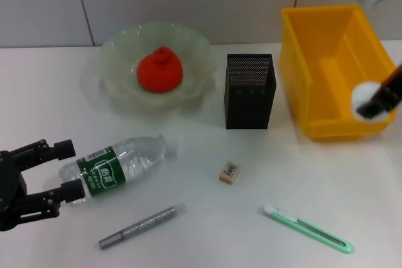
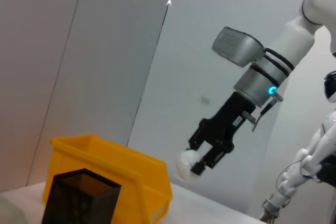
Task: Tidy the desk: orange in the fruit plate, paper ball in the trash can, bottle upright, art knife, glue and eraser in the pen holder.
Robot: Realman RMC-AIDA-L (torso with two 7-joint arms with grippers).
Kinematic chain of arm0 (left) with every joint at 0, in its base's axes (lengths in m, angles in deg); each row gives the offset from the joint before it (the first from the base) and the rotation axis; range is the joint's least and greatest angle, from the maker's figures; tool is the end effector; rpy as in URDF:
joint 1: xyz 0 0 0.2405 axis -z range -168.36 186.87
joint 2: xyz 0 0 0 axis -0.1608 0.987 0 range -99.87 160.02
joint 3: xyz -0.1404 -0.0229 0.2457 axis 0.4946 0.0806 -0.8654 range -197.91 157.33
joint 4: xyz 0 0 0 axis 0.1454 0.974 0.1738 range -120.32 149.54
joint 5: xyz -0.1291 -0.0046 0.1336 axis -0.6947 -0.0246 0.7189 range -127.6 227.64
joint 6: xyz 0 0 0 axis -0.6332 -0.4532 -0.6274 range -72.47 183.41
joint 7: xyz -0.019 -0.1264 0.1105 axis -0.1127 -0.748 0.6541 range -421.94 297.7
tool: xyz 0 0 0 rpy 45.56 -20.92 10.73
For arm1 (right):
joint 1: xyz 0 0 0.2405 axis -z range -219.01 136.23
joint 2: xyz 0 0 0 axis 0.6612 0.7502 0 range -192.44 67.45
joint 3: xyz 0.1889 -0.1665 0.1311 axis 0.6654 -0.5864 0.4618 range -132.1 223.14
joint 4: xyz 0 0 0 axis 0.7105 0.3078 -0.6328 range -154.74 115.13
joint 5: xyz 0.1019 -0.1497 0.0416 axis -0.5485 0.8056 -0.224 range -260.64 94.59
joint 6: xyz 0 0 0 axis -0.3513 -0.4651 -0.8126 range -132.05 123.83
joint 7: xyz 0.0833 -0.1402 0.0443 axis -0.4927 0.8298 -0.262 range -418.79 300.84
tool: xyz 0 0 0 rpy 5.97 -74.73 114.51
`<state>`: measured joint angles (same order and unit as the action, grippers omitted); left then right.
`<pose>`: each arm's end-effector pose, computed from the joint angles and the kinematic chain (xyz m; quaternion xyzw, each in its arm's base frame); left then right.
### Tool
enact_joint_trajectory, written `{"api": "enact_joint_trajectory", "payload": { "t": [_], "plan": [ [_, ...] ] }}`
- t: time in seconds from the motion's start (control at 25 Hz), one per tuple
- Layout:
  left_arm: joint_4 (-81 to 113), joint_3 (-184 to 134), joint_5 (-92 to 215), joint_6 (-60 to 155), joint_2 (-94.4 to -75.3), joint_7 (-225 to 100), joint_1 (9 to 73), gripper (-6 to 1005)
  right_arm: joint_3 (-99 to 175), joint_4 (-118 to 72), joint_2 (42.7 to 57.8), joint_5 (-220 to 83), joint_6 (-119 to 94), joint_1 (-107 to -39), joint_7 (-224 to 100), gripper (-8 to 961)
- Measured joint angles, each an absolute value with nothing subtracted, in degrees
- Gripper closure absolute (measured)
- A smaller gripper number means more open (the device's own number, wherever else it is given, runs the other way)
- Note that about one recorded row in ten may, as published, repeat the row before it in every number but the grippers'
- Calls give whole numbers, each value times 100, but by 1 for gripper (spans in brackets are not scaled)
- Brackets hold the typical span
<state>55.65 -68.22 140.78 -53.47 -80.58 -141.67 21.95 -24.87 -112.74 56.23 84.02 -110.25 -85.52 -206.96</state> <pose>-0.2920 0.2397 0.0470 -0.9014 -0.2099 -0.3638 0.1053 0.1741 0.3784 0.0446 -0.8775 0.2844 -0.2460 0.2977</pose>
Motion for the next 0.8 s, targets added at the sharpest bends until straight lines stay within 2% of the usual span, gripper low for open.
{"api": "enact_joint_trajectory", "payload": {
  "t": [0.28,0.32,0.72,0.8],
  "plan": [
    [5565,-6820,14088,-5275,-8062,-14146,2202,159,-2454,-10428,5586,8414,-9546,-8502,-20413,429],
    [5583,-6808,14128,-5177,-8170,-14022,2222,159,-2452,-10115,5592,8414,-9147,-8491,-20338,428],
    [5580,-6673,14143,-5140,-8287,-13868,2226,159,-2515,-9656,5651,8414,-8378,-8358,-20201,415],
    [5606,-6658,14145,-5140,-8311,-13867,2233,159,-2486,-9655,5648,8414,-8376,-8329,-20183,302]
  ]
}}
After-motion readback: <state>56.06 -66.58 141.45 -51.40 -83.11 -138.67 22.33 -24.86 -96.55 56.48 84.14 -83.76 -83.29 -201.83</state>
